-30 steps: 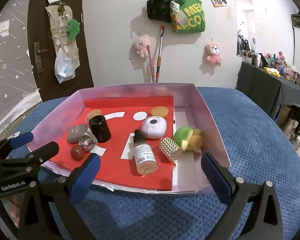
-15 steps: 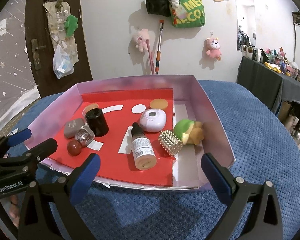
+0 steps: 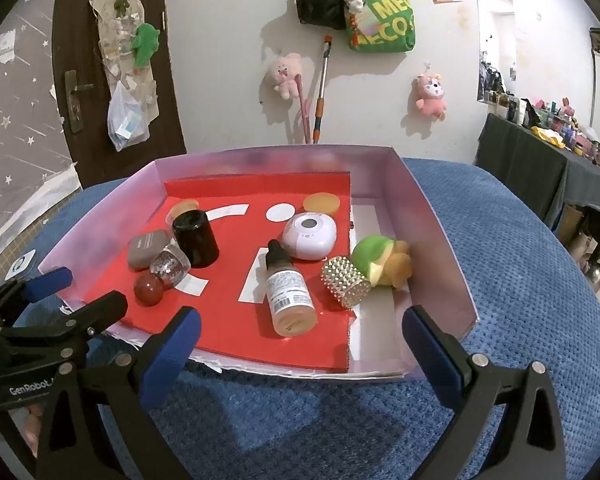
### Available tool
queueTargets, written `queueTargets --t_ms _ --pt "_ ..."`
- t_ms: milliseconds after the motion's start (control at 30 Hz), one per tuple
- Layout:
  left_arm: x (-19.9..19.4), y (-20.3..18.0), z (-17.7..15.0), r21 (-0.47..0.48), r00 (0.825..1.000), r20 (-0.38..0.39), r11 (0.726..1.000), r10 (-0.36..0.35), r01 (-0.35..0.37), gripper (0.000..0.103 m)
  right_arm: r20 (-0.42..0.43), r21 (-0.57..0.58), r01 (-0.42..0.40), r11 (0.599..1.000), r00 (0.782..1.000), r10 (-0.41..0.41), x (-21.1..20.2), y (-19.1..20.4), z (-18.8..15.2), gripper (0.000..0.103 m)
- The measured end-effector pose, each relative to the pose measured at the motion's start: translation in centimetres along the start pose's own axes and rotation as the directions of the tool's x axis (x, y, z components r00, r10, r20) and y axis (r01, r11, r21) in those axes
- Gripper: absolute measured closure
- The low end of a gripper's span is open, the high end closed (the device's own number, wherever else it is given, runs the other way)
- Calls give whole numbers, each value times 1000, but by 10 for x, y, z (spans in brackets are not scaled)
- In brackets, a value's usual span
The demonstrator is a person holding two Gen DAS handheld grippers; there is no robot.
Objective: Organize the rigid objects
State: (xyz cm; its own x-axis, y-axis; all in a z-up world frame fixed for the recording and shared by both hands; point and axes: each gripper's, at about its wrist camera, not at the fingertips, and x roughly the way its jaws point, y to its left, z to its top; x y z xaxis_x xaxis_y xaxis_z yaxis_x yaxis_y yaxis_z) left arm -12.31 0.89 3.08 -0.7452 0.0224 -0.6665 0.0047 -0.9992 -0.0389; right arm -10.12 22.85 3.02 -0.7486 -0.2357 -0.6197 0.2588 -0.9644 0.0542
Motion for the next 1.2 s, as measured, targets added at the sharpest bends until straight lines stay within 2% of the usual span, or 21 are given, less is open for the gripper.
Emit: queueTargets --t_ms 267,700,967,1200 --pt "1 1 -1 -18 1000 -15 1000 -17 17 7 -9 -4 -1 1000 1000 1 0 0 1 0" --pt "-19 5 2 -24 999 21 999 -31 32 7 -2 -26 -30 999 1000 30 -13 6 5 0" --pt "-35 4 -8 0 998 15 998 -56 56 7 -10 -52 -50 997 999 49 -35 11 -2 0" --pt "-38 -3 -24 28 996 -21 996 -83 84 7 -55 -57 -54 997 997 51 -43 7 -18 0"
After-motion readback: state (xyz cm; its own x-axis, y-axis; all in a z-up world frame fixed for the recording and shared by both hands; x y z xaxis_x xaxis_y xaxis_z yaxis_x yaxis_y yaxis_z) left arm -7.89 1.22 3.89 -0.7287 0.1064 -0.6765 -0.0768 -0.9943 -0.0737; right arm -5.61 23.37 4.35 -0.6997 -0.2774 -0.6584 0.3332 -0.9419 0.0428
